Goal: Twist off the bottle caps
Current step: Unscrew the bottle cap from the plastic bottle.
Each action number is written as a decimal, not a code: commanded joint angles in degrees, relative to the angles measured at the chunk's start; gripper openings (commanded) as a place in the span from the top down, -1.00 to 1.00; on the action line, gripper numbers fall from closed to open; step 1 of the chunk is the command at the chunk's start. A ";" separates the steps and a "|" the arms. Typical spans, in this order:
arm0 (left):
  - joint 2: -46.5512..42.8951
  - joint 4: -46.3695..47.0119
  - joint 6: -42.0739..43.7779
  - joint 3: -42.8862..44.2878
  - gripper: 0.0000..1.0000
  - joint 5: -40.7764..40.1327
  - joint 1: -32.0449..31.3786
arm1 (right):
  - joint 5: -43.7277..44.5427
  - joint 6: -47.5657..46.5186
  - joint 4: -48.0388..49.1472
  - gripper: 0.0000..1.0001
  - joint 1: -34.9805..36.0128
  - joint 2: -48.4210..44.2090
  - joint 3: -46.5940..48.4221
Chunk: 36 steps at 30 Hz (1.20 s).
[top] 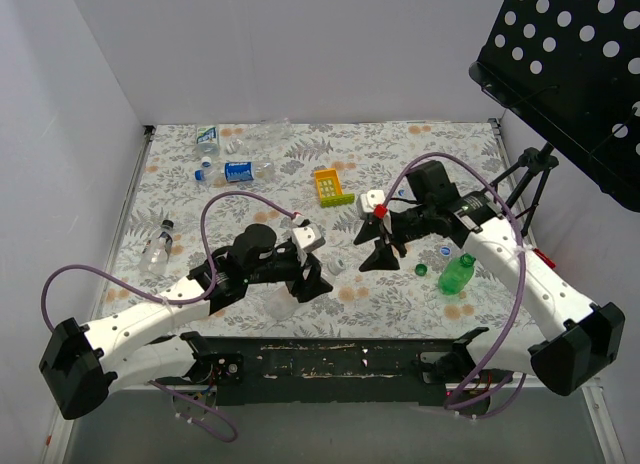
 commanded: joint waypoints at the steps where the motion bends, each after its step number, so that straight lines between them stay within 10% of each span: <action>1: -0.43 -1.89 0.88 1.77 1.00 -3.16 -0.54 | -5.03 7.42 3.74 -0.39 -2.96 -4.50 -2.08; 19: 1.50 -1.63 0.35 3.79 1.00 -8.08 -1.06 | -5.64 38.61 13.05 -0.57 -7.28 0.14 -2.96; 36: 4.93 0.39 -0.17 5.64 1.00 -7.56 -1.15 | -5.56 46.80 19.03 -0.54 -4.82 6.47 -6.21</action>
